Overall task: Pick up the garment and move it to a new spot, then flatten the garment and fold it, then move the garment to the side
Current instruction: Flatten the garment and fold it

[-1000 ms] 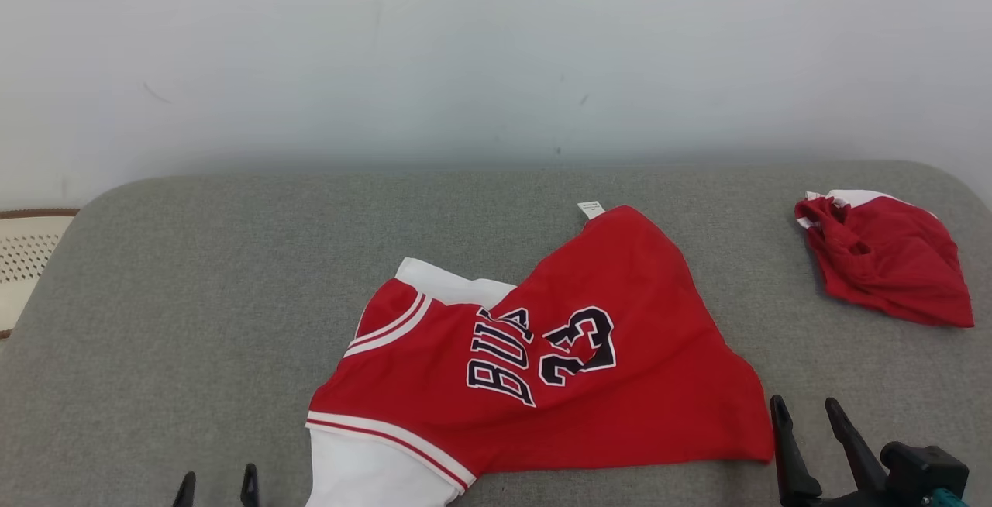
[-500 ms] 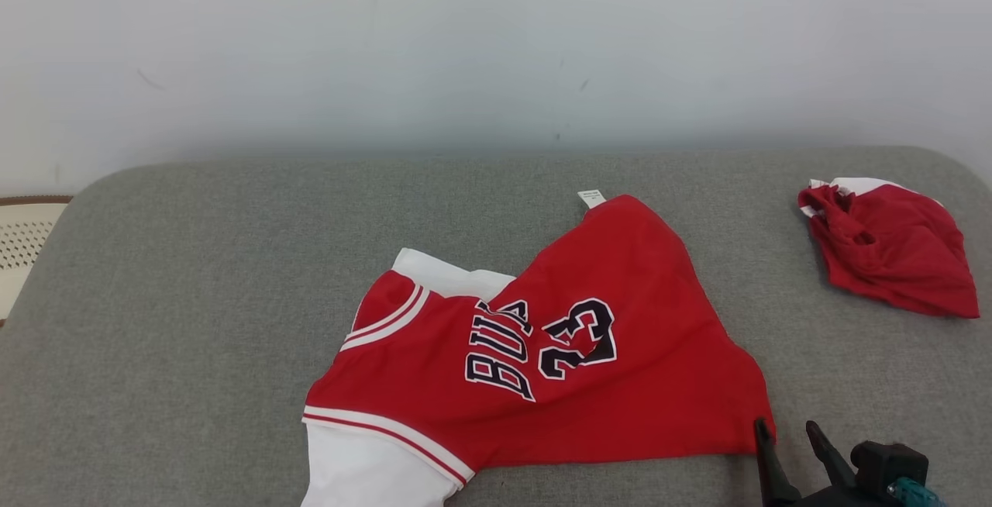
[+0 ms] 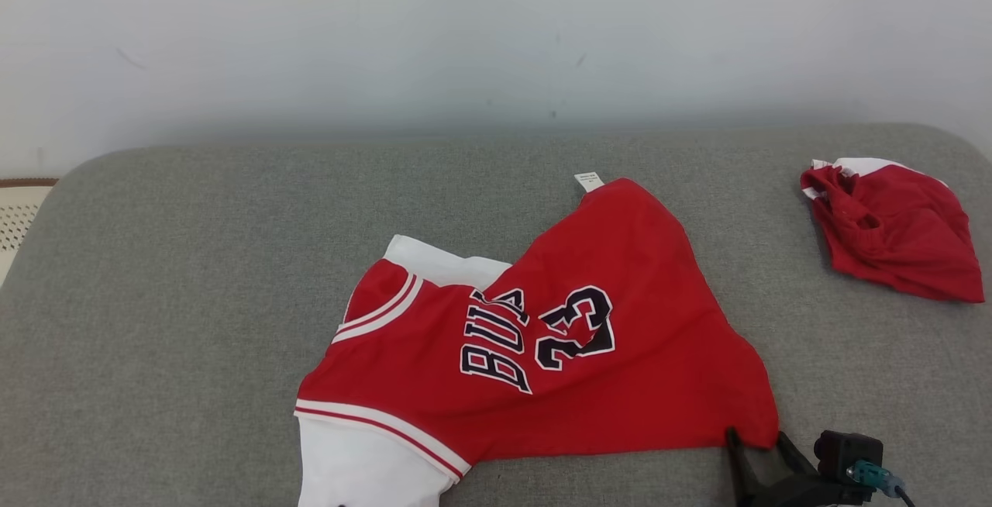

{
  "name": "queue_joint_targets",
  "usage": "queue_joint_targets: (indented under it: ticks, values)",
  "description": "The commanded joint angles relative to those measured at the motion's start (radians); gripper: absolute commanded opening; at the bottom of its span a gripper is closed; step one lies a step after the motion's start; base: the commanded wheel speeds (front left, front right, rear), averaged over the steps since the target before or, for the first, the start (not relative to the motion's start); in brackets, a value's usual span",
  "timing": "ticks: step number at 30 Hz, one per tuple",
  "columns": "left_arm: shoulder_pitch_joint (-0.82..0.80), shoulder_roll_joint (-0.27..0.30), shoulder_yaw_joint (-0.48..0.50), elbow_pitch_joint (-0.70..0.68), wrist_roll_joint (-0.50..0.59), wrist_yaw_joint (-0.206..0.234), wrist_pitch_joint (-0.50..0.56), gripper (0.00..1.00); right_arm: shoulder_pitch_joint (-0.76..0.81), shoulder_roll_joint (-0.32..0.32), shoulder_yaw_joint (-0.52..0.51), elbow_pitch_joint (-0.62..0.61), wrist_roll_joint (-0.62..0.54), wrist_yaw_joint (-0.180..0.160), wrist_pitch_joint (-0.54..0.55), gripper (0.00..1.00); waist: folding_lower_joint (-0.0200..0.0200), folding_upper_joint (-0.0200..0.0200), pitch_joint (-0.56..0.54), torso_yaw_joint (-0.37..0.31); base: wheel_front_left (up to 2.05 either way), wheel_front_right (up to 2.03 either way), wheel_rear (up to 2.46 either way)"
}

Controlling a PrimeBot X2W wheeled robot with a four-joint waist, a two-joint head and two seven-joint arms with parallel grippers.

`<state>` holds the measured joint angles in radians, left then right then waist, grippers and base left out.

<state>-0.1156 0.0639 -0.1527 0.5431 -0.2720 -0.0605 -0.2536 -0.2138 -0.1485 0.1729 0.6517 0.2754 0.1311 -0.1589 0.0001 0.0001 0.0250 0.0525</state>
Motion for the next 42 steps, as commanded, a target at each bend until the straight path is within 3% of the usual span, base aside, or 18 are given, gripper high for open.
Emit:
queue_joint_targets:
  ticks: [1, 2, 3, 4, 5, 6, 14, 21, 26, 34, 42]
  values:
    - [-0.019, -0.002, -0.007, 0.032, -0.020, -0.009, -0.003, 0.76, -0.021, 0.002, 0.009, 0.037, 0.009, -0.001, -0.005, 1.00, -0.0001, -0.0001, 0.004, 0.001, 0.00, 0.00, 0.00]
    - [-0.027, -0.003, -0.012, 0.049, -0.022, -0.014, -0.004, 0.54, -0.030, 0.001, 0.014, 0.061, 0.010, -0.001, -0.008, 1.00, -0.0001, -0.0001, 0.006, 0.002, 0.00, 0.00, 0.00]
    - [-0.033, -0.005, -0.018, 0.064, -0.026, -0.019, -0.005, 0.02, -0.040, 0.004, 0.017, 0.080, 0.018, 0.000, -0.016, 0.62, -0.0001, -0.0001, 0.006, 0.003, 0.00, 0.00, 0.00]
    - [-0.033, -0.005, -0.018, 0.064, -0.026, -0.019, -0.005, 0.02, -0.040, 0.004, 0.017, 0.080, 0.018, 0.000, -0.016, 0.62, -0.0001, -0.0001, 0.006, 0.003, 0.00, 0.00, 0.00]
    - [-0.040, -0.006, -0.022, 0.076, -0.028, -0.021, -0.006, 0.00, -0.048, 0.006, 0.022, 0.098, 0.021, 0.000, -0.025, 0.15, -0.0001, -0.0001, 0.005, 0.004, 0.00, 0.00, 0.00]
    - [-0.046, -0.007, -0.024, 0.083, -0.028, -0.024, -0.007, 0.00, -0.054, 0.007, 0.028, 0.115, 0.026, 0.000, -0.033, 0.00, -0.0001, -0.0001, 0.005, 0.005, 0.00, 0.00, 0.00]
    - [-0.021, -0.004, -0.001, -0.003, -0.007, -0.016, -0.010, 0.00, -0.059, -0.010, 0.074, 0.123, 0.073, 0.000, -0.094, 0.00, -0.0001, -0.0001, -0.016, 0.010, 0.00, 0.00, 0.00]
    - [0.046, 0.025, 0.028, -0.229, 0.018, -0.003, -0.010, 0.00, 0.000, -0.064, 0.120, -0.044, 0.138, 0.000, -0.102, 0.00, -0.0001, -0.0001, -0.022, 0.005, 0.00, 0.00, 0.00]
    - [0.026, 0.060, 0.025, -0.379, 0.042, 0.003, 0.010, 0.00, -0.008, -0.105, 0.157, -0.206, 0.182, 0.000, -0.051, 0.00, -0.0001, -0.0001, 0.004, -0.009, 0.00, 0.00, 0.00]
    - [-0.183, 0.131, -0.002, -0.509, 0.030, -0.039, 0.121, 0.00, -0.178, -0.153, 0.215, -0.376, 0.246, 0.000, 0.052, 0.00, -0.0001, -0.0001, 0.084, -0.027, 0.00, 0.00, 0.00]
    - [-0.524, 0.224, 0.011, -0.408, -0.056, -0.065, 0.202, 0.00, -0.541, -0.156, 0.253, -0.292, 0.318, 0.000, 0.104, 0.00, -0.0001, -0.0001, 0.244, -0.054, 0.00, 0.00, 0.00]
